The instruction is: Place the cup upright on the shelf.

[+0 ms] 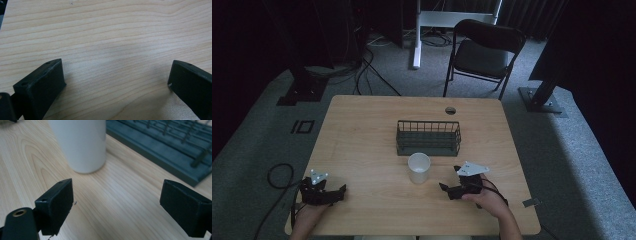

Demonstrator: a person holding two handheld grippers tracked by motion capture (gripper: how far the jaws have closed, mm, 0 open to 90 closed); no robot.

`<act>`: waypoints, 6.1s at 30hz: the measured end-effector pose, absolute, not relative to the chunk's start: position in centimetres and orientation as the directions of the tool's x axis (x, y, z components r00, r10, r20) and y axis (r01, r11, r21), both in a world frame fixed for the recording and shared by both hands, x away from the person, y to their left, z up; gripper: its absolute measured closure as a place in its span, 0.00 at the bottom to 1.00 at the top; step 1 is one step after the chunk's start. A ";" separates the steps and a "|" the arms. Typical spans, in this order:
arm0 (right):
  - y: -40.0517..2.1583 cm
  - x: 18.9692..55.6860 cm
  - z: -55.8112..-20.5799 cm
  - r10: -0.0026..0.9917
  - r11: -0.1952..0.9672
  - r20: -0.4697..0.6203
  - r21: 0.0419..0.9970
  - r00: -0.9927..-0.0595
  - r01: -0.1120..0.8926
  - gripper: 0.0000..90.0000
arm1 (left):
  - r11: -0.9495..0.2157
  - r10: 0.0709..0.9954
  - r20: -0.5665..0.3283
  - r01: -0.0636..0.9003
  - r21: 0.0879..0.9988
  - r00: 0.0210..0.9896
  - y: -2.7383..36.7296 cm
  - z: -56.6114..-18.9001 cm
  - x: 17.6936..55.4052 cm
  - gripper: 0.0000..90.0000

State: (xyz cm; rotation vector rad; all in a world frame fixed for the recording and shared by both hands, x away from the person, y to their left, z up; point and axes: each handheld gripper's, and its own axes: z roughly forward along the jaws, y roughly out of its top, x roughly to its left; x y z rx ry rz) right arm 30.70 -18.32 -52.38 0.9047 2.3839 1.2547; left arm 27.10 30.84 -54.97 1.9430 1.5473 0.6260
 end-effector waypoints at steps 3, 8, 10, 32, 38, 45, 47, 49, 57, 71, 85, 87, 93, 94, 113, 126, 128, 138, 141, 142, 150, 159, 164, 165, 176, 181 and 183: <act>-17.8 30.8 -52.3 0.646 0.422 0.025 0.821 -0.763 0.384 0.13 | -0.166 0.975 0.009 0.707 0.687 0.220 30.8 -55.0 27.1 0.01; -16.3 31.0 -52.0 0.621 0.426 0.021 0.830 -0.783 0.361 0.13 | -0.166 0.975 0.009 0.707 0.687 0.220 30.8 -55.0 27.1 0.01; -16.0 31.1 -51.8 0.616 0.424 0.022 0.833 -0.787 0.355 0.13 | -0.166 0.975 0.009 0.707 0.687 0.220 30.8 -55.0 27.1 0.01; -12.1 32.0 -50.7 0.574 0.425 -0.003 0.856 -0.819 0.295 0.13 | -0.164 0.976 0.008 0.708 0.687 0.218 30.8 -55.0 27.1 0.01; -11.1 32.4 -50.6 0.570 0.418 -0.010 0.864 -0.821 0.280 0.13 | -0.164 0.976 0.008 0.708 0.687 0.219 30.8 -55.0 27.1 0.01; -10.3 32.9 -50.3 0.563 0.418 -0.014 0.867 -0.826 0.270 0.13 | -0.164 0.976 0.008 0.708 0.687 0.218 30.8 -55.0 27.1 0.01; -10.2 33.0 -50.3 0.564 0.416 -0.014 0.868 -0.825 0.270 0.14 | -0.164 0.976 0.008 0.708 0.687 0.218 30.8 -55.0 27.1 0.01; -10.1 33.0 -50.3 0.567 0.414 -0.016 0.870 -0.824 0.268 0.15 | -0.164 0.976 0.008 0.708 0.687 0.218 30.8 -55.0 27.1 0.01; -9.6 33.3 -50.3 0.568 0.410 -0.014 0.872 -0.823 0.268 0.17 | -0.164 0.976 0.008 0.708 0.687 0.218 30.8 -55.0 27.1 0.01; -9.5 33.5 -49.9 0.578 0.393 -0.003 0.878 -0.816 0.274 0.23 | -0.164 0.976 0.008 0.708 0.687 0.219 30.8 -55.0 27.1 0.01; -9.6 34.0 -47.1 0.582 0.369 -0.009 0.894 -0.813 0.254 0.23 | -0.164 0.976 0.008 0.708 0.687 0.218 30.8 -55.0 27.1 0.01; -9.6 34.1 -46.3 0.585 0.355 -0.001 0.899 -0.811 0.255 0.23 | -0.163 0.976 0.007 0.708 0.687 0.218 30.8 -55.0 27.1 0.01; -9.6 34.4 -44.8 0.589 0.344 -0.012 0.909 -0.808 0.237 0.23 | -0.165 0.976 0.009 0.707 0.688 0.219 30.8 -55.0 27.1 0.01; -9.6 34.4 -44.5 0.594 0.336 -0.013 0.912 -0.805 0.234 0.23 | -0.164 0.976 0.008 0.707 0.687 0.219 30.8 -55.0 27.1 0.01; -9.7 37.0 -39.6 0.700 0.262 -0.027 0.939 -0.714 0.221 0.23 | -0.165 0.976 0.008 0.707 0.687 0.219 30.8 -55.0 27.1 0.01; -10.4 40.6 -39.1 0.875 0.170 0.003 0.935 -0.484 0.312 0.23 | -0.163 0.976 0.008 0.707 0.688 0.218 30.8 -55.0 27.1 0.01; -10.3 41.0 -39.6 0.885 0.174 0.001 0.927 -0.466 0.332 0.23 | -0.164 0.976 0.008 0.708 0.687 0.219 30.8 -55.0 27.1 0.01; -9.2 42.4 -42.0 0.894 0.183 0.019 0.896 -0.447 0.404 0.23 | -0.164 0.976 0.008 0.708 0.687 0.219 30.8 -55.0 27.1 0.01; -8.9 42.6 -42.5 0.891 0.185 0.025 0.891 -0.452 0.414 0.23 | -0.164 0.976 0.008 0.708 0.687 0.219 30.8 -55.0 27.1 0.01; -8.8 42.7 -42.6 0.892 0.188 0.022 0.890 -0.452 0.415 0.23 | -0.164 0.976 0.008 0.708 0.687 0.219 30.8 -55.0 27.1 0.01; -8.4 43.0 -43.8 0.893 0.200 0.022 0.876 -0.450 0.439 0.23 | -0.164 0.976 0.008 0.708 0.687 0.218 30.8 -55.0 27.1 0.01; -8.2 43.3 -45.2 0.893 0.211 0.028 0.856 -0.450 0.472 0.23 | -0.164 0.976 0.008 0.708 0.687 0.219 30.8 -55.0 27.1 0.01; -8.2 43.2 -45.4 0.893 0.212 0.024 0.858 -0.449 0.467 0.23 | -0.164 0.976 0.008 0.708 0.687 0.219 30.8 -55.0 27.1 0.01; -8.2 43.2 -45.4 0.894 0.210 0.026 0.858 -0.448 0.469 0.23 | -0.164 0.976 0.008 0.708 0.687 0.218 30.8 -55.0 27.1 0.01; -8.2 43.1 -45.4 0.886 0.242 -0.004 0.858 -0.464 0.454 0.22 | -0.164 0.976 0.008 0.708 0.687 0.218 30.8 -55.0 27.1 0.01; -8.2 42.8 -45.0 0.868 0.269 -0.031 0.868 -0.496 0.417 0.14 | -0.164 0.976 0.008 0.708 0.687 0.218 30.8 -55.0 27.1 0.01; -8.2 42.5 -44.5 0.858 0.271 -0.028 0.873 -0.513 0.406 0.14 | -0.164 0.976 0.008 0.708 0.687 0.218 30.8 -55.0 27.1 0.01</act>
